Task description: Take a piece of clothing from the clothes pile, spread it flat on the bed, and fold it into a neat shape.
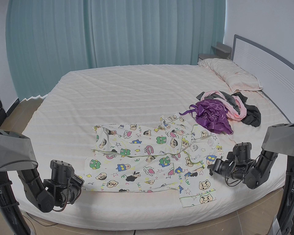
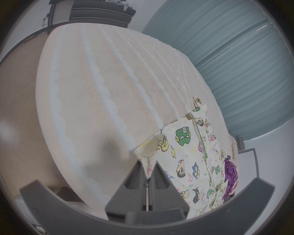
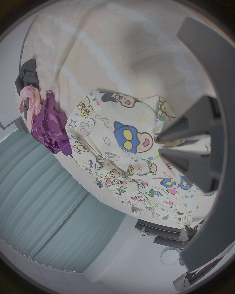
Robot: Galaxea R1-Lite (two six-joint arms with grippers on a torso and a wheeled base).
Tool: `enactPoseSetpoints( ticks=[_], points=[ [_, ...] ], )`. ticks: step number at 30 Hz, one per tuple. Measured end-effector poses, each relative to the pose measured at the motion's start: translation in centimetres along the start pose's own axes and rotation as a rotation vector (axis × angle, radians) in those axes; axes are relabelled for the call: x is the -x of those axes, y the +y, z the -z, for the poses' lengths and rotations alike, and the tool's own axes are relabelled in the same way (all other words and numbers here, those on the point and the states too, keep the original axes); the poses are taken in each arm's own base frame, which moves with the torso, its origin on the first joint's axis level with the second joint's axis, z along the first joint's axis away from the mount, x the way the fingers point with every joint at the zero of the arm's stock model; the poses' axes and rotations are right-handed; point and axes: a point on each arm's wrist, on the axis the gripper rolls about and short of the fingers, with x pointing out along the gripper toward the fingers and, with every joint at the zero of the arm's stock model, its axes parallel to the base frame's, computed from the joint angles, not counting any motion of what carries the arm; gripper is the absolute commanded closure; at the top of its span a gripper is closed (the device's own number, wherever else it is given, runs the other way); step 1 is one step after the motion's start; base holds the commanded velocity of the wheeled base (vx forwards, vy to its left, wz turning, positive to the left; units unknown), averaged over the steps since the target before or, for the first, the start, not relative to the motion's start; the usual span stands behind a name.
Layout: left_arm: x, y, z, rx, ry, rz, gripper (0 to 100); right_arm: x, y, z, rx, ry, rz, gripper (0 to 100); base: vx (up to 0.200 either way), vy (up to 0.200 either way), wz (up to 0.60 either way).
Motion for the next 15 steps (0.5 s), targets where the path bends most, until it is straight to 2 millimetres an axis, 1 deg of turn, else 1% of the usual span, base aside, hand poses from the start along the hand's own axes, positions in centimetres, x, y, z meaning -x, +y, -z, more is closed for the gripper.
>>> enactPoseSetpoints(
  ticks=[3, 6, 10, 15],
  points=[
    [0.0, 0.0, 0.0, -0.001, 0.006, -0.001, 100, 0.0, 0.0, -0.1, 0.002, -0.004, 0.001, 0, 0.000, 0.000, 0.00],
    [-0.1, 0.1, 0.1, -0.001, 0.013, 0.000, 100, 0.6, -0.3, -0.3, 0.001, -0.009, 0.010, 0, 0.000, 0.000, 0.00],
    [-0.1, 0.1, 0.1, -0.001, 0.016, -0.001, 100, 2.1, -1.1, -0.6, -0.011, -0.016, 0.034, 0, 0.000, 0.000, 0.00],
    [-0.1, 0.1, 0.1, -0.001, 0.017, 0.000, 100, 4.4, -2.0, 0.5, -0.021, 0.023, 0.057, 0, 0.000, 0.000, 0.00]
  ],
)
